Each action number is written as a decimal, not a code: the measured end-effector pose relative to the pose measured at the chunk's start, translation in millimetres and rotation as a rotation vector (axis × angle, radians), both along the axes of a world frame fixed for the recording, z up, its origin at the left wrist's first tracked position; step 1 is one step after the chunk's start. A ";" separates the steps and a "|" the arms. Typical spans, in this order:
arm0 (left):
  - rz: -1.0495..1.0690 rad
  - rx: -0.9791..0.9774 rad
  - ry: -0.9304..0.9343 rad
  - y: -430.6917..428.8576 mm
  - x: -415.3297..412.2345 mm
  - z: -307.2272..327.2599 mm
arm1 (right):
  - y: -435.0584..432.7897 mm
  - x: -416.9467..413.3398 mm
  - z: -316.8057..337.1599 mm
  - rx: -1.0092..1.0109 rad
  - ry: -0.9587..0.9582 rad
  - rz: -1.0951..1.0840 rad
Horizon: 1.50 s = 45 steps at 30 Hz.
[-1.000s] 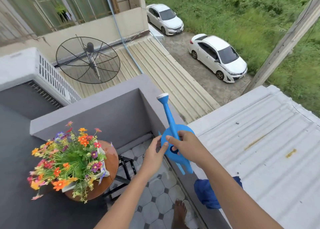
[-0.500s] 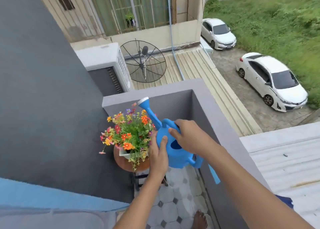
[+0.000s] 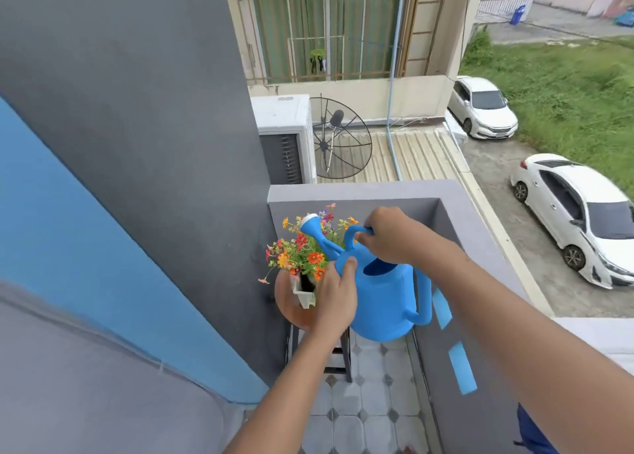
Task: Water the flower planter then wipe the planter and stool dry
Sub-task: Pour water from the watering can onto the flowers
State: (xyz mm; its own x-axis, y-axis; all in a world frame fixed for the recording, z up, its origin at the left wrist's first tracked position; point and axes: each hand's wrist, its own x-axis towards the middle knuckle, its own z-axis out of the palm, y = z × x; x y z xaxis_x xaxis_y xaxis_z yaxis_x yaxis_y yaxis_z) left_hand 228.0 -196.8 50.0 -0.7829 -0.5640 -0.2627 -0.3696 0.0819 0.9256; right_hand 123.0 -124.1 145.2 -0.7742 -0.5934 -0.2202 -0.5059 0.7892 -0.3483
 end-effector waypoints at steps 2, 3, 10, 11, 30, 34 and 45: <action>-0.030 -0.004 -0.015 -7.0 3.7 3.7 | -6.0 1.1 5.1 0.025 -0.001 0.008; -0.041 -0.003 -0.019 -9.0 5.4 4.6 | -8.3 1.8 7.3 0.038 -0.007 0.011; -0.010 -0.015 -0.010 -18.6 12.1 4.9 | -27.4 10.4 19.5 0.092 0.010 0.061; -0.012 -0.032 -0.014 -19.5 12.6 6.0 | -29.3 11.0 21.0 0.097 0.019 0.069; -0.109 -0.013 0.032 -7.5 5.2 18.2 | -23.2 -5.9 31.1 0.146 0.021 0.035; -0.165 -0.006 0.036 0.3 -5.5 24.0 | -12.1 -13.8 33.7 0.155 0.037 -0.001; -0.217 0.018 0.018 18.7 -34.8 22.7 | 12.8 -35.6 33.1 0.163 0.051 -0.094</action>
